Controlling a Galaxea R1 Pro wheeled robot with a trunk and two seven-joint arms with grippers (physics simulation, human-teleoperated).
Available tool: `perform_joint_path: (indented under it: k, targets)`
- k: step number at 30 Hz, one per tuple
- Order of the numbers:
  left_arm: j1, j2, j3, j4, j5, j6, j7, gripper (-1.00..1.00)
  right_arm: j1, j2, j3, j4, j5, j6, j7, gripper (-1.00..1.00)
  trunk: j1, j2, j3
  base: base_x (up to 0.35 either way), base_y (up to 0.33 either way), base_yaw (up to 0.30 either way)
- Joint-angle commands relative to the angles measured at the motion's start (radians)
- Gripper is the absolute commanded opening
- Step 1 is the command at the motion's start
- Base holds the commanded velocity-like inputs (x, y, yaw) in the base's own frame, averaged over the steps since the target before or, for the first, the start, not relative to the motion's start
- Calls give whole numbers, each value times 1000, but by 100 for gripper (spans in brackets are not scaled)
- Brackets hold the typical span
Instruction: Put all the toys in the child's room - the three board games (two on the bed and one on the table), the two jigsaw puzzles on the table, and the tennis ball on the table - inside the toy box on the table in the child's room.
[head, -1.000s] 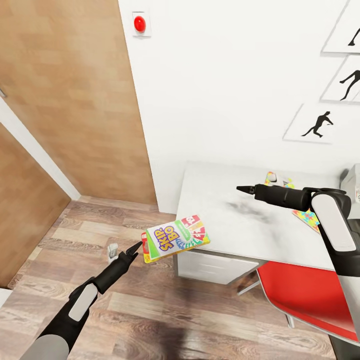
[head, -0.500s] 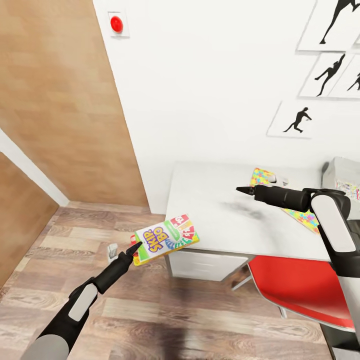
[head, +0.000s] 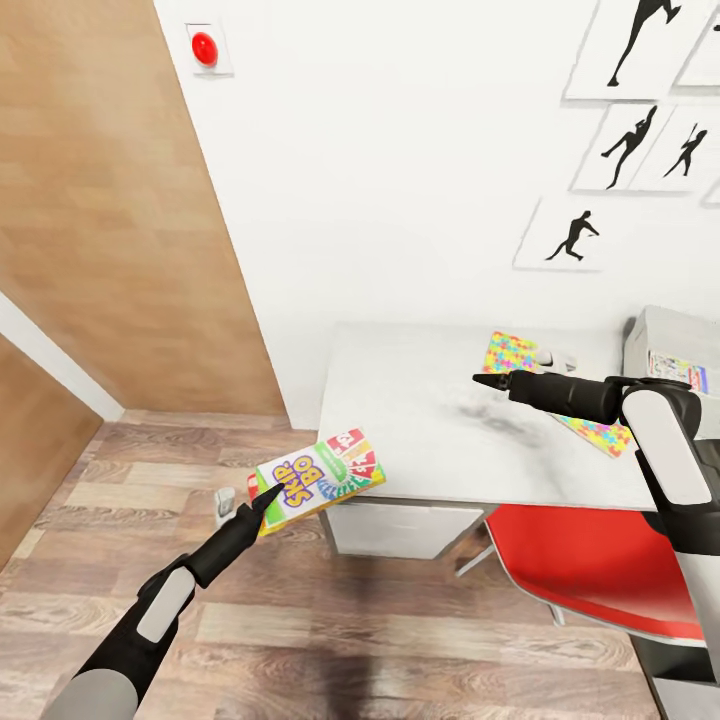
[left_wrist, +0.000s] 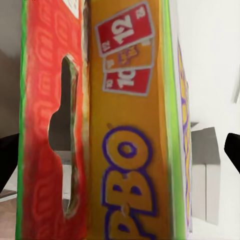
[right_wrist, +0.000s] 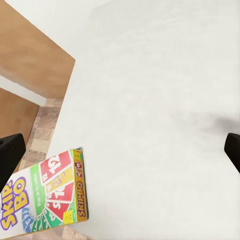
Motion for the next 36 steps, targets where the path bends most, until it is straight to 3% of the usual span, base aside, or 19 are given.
perform_joint_path:
  k: [1, 14, 15, 36]
  targets:
    - [-1, 0, 1, 0, 7, 9, -1, 100, -1, -1, 1, 0, 2, 3, 2, 100, 1, -2, -1, 0, 0, -27]
    - [-1, 0, 1, 0, 8, 9, -2, 100, -1, -1, 1, 0, 2, 3, 2, 100, 1, -2, -1, 0, 0, -9]
    - [-1, 0, 2, 0, 8, 9, -3, -100, -1, -1, 1, 0, 2, 3, 2, 100, 1, -2, -1, 0, 0, -2]
    - [2, 0, 1, 0, 14, 9, -10, -100, -1, -2, 0, -2, 1, 3, 2, 100, 1, -2, -1, 0, 0, 0]
